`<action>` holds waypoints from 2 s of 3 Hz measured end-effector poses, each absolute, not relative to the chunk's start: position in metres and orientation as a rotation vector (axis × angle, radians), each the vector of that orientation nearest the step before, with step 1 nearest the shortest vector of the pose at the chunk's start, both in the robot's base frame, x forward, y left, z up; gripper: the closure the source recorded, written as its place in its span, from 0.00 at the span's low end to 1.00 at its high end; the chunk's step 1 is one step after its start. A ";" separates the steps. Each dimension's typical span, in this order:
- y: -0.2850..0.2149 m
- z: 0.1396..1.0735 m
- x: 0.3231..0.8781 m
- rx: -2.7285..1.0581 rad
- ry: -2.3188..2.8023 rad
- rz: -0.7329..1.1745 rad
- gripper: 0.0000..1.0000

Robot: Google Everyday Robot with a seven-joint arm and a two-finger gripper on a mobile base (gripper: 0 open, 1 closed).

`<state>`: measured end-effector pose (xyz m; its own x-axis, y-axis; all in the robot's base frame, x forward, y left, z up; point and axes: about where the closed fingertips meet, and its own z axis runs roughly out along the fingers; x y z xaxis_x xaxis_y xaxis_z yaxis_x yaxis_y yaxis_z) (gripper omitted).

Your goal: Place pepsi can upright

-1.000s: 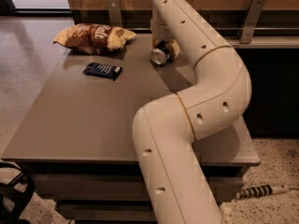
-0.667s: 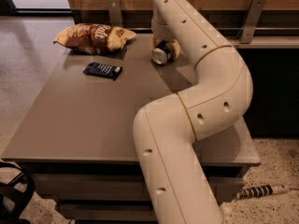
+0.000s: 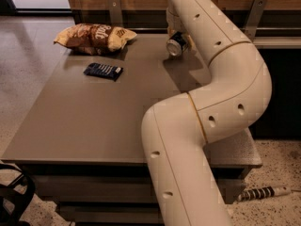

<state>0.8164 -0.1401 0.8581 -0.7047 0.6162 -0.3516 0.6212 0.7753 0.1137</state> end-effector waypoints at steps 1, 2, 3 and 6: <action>-0.152 0.873 0.815 0.959 2.560 -0.023 1.00; -0.155 0.886 0.811 0.981 2.536 -0.020 1.00; -0.157 0.894 0.804 1.007 2.530 -0.034 1.00; -0.130 0.861 0.760 1.053 2.713 -0.101 1.00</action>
Offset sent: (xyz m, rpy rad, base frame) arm -0.0659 -0.0091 0.0148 -0.0013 -0.0625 -0.0577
